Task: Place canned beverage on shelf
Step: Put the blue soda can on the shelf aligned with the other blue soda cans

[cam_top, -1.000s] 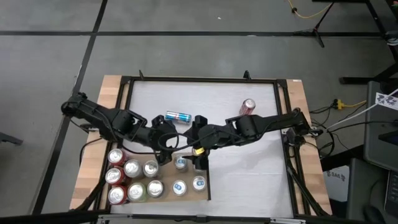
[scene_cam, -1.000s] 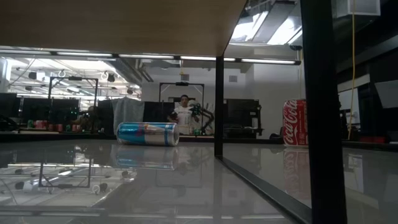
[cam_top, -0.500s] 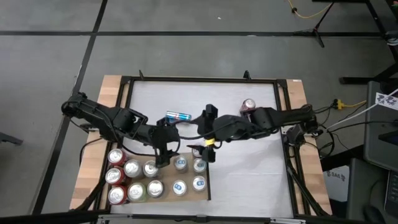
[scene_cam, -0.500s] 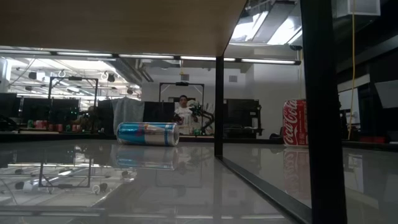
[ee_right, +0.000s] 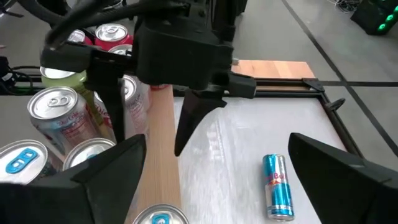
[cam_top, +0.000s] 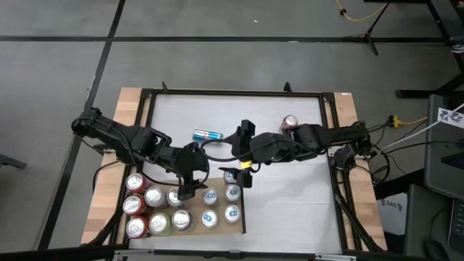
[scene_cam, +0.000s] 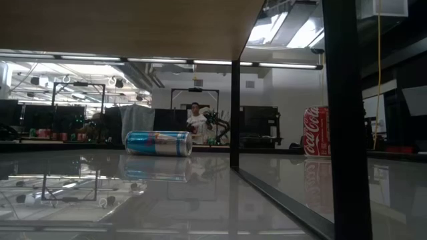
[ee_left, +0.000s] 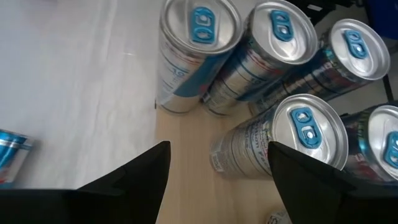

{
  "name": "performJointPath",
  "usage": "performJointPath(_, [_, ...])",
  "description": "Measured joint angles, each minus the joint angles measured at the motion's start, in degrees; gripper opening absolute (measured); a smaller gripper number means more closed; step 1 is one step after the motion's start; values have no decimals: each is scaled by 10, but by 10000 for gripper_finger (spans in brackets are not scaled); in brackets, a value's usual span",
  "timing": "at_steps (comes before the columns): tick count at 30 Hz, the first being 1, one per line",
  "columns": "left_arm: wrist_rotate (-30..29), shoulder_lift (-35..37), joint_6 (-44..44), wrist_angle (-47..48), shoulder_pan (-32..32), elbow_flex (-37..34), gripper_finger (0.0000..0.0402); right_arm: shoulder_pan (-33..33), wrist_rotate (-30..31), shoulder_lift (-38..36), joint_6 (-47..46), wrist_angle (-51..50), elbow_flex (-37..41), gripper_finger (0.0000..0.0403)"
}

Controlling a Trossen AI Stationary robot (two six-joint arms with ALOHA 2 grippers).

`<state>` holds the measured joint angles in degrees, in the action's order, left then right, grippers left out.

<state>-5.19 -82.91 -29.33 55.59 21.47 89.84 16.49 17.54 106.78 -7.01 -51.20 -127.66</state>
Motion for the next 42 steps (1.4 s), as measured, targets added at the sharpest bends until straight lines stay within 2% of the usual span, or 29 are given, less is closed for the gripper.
performJointPath(8, [0,0,0,0,3,0,268,0,0,0,0,0,0,385])
performJointPath(14, [2,10,0,4,-30,0,268,0,11,-14,1,-3,0,385])
performJointPath(19, [15,18,28,10,-80,0,268,0,39,-29,2,-16,0,385])
performJointPath(24, [67,24,78,11,-142,0,268,0,61,-43,26,-50,0,385])
performJointPath(30, [150,24,114,24,-225,0,268,-27,54,-62,29,-100,0,385])
performJointPath(36, [173,24,162,32,-294,0,268,-79,42,-69,10,-179,2,385])
performJointPath(39, [198,24,185,43,-322,0,268,-106,20,-71,11,-203,20,385])
performJointPath(42, [196,24,190,62,-350,0,268,-131,5,-73,14,-210,48,385])
